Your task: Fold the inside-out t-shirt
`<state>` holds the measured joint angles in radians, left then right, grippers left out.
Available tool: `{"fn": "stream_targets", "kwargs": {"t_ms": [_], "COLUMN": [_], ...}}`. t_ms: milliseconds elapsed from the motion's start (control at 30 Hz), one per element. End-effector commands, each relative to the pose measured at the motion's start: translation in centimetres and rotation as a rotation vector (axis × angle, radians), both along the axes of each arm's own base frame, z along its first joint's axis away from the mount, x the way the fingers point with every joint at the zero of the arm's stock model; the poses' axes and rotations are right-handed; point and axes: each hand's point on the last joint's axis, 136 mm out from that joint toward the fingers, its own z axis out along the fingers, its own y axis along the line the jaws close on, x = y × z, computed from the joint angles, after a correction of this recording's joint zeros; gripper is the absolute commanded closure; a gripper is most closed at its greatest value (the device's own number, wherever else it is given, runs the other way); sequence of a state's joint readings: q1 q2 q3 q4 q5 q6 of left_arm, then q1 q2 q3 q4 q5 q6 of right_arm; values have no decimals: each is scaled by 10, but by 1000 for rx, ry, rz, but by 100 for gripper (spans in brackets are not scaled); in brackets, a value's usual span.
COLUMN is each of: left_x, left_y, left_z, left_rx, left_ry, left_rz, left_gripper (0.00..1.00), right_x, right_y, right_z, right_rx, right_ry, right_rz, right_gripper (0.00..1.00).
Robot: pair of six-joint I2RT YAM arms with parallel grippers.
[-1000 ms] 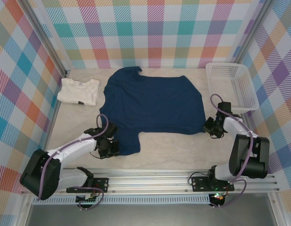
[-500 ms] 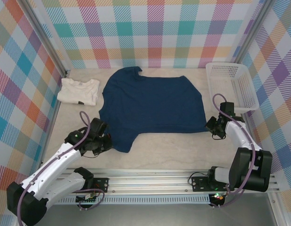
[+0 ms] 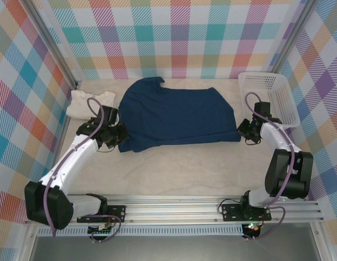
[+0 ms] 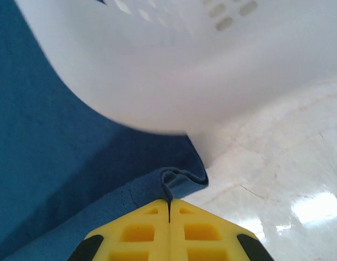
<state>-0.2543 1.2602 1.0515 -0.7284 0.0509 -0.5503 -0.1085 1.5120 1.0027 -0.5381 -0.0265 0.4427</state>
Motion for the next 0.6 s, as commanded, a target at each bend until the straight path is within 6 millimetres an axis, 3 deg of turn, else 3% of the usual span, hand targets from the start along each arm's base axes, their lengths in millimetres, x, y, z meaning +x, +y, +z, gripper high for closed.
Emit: {"fn": "stream_targets", "kwargs": {"t_ms": [0, 200, 567], "left_x": [37, 86, 145], "left_y": [-1, -5, 12], "left_z": [19, 18, 5], "left_rx": [8, -2, -5], "left_ry": [-90, -102, -88], "left_rz": [-28, -36, -13], "left_gripper": [100, 100, 100], "right_x": [22, 49, 87], "right_y": [1, 4, 10], "right_z": [8, 10, 2], "right_rx": [-49, -123, -218], "right_ry": [-33, -42, -26], "right_rz": [39, 67, 111], "right_gripper": [99, 99, 98]}}
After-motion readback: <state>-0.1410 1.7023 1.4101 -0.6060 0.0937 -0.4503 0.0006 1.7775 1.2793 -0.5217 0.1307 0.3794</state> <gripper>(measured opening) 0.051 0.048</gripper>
